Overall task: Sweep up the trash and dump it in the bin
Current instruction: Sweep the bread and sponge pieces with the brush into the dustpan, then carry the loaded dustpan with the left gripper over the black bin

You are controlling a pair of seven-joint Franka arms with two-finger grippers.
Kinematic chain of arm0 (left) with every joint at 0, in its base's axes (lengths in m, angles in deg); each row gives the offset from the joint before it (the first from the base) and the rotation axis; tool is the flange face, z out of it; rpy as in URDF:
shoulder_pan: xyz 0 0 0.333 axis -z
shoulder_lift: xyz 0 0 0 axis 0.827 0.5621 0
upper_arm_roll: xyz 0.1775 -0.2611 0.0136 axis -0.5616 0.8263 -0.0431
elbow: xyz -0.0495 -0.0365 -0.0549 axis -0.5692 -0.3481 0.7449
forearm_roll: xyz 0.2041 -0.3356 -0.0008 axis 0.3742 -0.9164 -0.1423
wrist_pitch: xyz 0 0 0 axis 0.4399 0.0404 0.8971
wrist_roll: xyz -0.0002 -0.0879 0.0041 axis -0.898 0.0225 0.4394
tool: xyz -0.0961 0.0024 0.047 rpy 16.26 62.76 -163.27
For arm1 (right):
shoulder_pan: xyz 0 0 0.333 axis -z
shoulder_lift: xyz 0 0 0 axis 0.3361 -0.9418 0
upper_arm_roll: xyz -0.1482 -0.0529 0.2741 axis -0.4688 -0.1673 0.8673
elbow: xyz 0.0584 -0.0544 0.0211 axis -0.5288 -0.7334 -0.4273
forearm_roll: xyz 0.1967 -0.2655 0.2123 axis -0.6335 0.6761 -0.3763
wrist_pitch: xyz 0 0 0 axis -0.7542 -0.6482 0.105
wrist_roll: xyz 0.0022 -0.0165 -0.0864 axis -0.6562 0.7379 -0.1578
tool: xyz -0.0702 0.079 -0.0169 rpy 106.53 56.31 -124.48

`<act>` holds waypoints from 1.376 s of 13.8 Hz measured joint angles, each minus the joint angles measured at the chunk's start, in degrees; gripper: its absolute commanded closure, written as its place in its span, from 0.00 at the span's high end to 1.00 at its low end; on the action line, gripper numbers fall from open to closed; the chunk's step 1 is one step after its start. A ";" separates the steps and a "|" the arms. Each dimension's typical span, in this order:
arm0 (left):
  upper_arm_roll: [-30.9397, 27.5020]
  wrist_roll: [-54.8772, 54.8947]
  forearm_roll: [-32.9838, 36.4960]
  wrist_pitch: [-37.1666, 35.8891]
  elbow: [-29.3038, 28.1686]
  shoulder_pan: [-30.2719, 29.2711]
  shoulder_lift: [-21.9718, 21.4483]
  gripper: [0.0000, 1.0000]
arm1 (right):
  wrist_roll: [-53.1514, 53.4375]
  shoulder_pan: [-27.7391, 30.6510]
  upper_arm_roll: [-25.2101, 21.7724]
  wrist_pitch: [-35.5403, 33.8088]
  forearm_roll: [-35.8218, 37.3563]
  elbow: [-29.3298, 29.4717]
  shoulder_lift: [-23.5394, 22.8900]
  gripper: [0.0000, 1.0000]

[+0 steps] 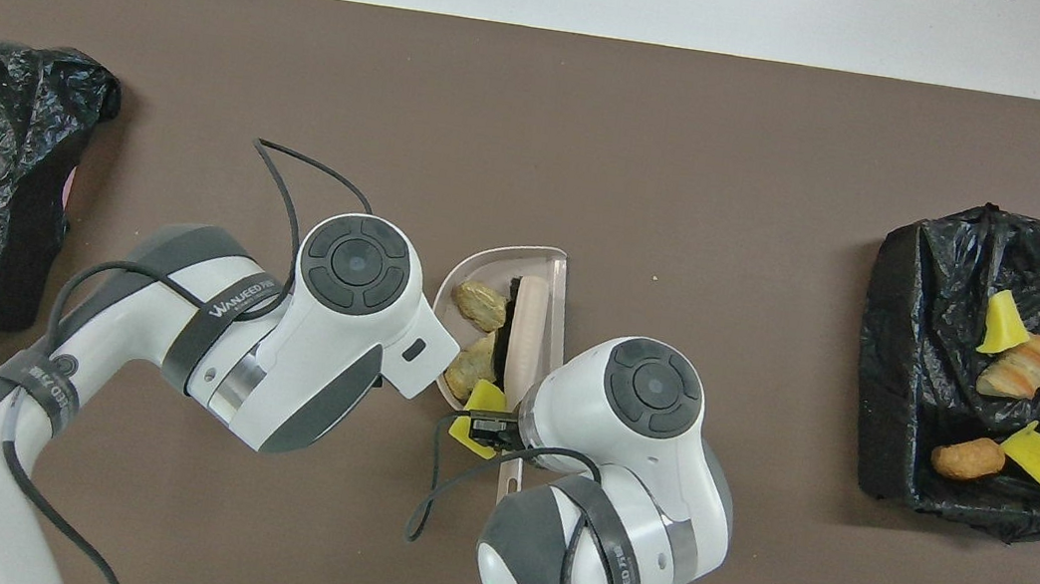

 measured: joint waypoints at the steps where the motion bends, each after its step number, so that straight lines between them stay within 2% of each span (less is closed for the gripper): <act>1: -0.06 0.67 0.00 0.36 -0.01 -0.07 0.00 0.00 | 0.00 0.22 -0.33 -1.49 0.00 0.38 0.07 0.00; 6: -0.42 2.36 0.00 1.18 -0.26 -0.99 0.08 0.00 | 0.00 5.44 -0.93 -10.87 0.36 2.59 2.75 0.00; 9: -0.43 2.43 0.00 1.29 -0.30 -1.00 0.08 0.00 | -0.04 8.12 -1.01 -16.80 3.90 4.85 4.24 0.00; 16: -0.56 11.85 -0.17 2.17 -0.33 -4.19 0.17 0.00 | -0.04 8.97 -0.97 -25.26 10.37 7.72 6.30 0.00; 19: -0.55 15.37 -1.17 2.25 -0.30 -5.54 0.57 0.00 | -0.04 9.47 -1.04 -28.99 11.42 7.98 9.25 0.00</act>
